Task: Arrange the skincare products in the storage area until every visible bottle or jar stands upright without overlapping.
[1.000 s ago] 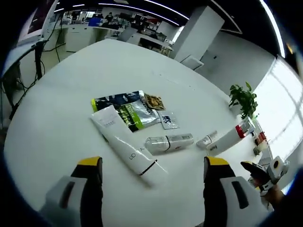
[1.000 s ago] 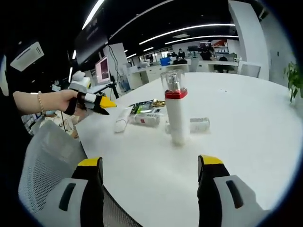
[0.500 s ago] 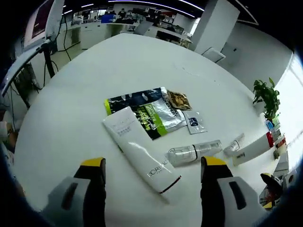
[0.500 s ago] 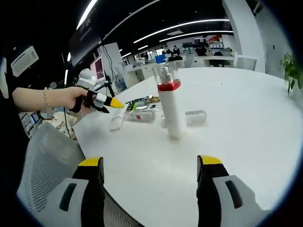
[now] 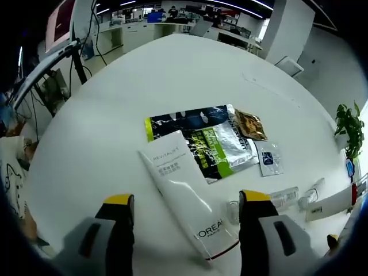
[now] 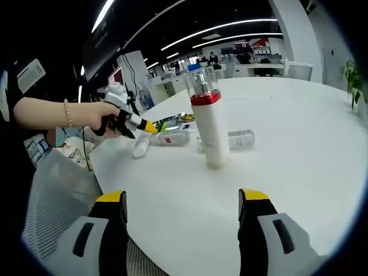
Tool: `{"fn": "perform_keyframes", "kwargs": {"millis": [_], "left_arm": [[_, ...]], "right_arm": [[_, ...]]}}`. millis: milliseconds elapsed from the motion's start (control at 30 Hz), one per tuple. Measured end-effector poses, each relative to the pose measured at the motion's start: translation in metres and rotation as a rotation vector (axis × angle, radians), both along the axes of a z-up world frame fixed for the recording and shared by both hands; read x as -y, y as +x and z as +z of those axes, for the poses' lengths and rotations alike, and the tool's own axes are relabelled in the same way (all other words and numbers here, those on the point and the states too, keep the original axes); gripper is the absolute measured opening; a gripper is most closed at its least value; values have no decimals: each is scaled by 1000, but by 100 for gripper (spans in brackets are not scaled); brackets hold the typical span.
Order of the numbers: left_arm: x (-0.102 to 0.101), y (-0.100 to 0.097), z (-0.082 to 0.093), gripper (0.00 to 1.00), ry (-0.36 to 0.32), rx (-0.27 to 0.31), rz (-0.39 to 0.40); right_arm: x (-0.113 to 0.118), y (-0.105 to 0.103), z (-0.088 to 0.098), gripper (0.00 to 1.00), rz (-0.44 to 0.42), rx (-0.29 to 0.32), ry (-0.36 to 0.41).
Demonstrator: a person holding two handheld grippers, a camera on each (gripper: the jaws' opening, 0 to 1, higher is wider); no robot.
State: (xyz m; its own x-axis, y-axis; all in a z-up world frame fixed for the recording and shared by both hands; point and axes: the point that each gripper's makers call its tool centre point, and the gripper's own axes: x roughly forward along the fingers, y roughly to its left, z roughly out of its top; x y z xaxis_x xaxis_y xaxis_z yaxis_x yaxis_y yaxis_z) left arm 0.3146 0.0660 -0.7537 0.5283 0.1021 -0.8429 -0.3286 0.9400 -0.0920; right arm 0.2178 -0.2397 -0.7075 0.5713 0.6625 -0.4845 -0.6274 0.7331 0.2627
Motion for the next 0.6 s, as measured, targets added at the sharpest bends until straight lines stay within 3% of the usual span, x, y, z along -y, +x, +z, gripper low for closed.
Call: {"fn": "perform_keyframes", "kwargs": {"millis": [133,367,433,533,567,600], "left_arm": [[-2,-5,-4,59,47,-40,-23],[-4,-3,0,60,70,-19,-60],[-4,-2,0,56,78,-4,-88],[-4,-4,0,38,86,-15,-106],[-5,-3,-2,37,93,-16,-145],[-7,-2,-3,37,82,-2,-124]], "right_arm": [[1,0,-2,78,1,-2,-7],[2,1,-5,78,-2,-9,-7],[2,1,-5,78,-3,-9,-6],[-1,1,-4,78,-1,-8,-3],[-1,1,-4,78,1,-8,-3],[-2,1,-4,78,3,-8,-4]]}}
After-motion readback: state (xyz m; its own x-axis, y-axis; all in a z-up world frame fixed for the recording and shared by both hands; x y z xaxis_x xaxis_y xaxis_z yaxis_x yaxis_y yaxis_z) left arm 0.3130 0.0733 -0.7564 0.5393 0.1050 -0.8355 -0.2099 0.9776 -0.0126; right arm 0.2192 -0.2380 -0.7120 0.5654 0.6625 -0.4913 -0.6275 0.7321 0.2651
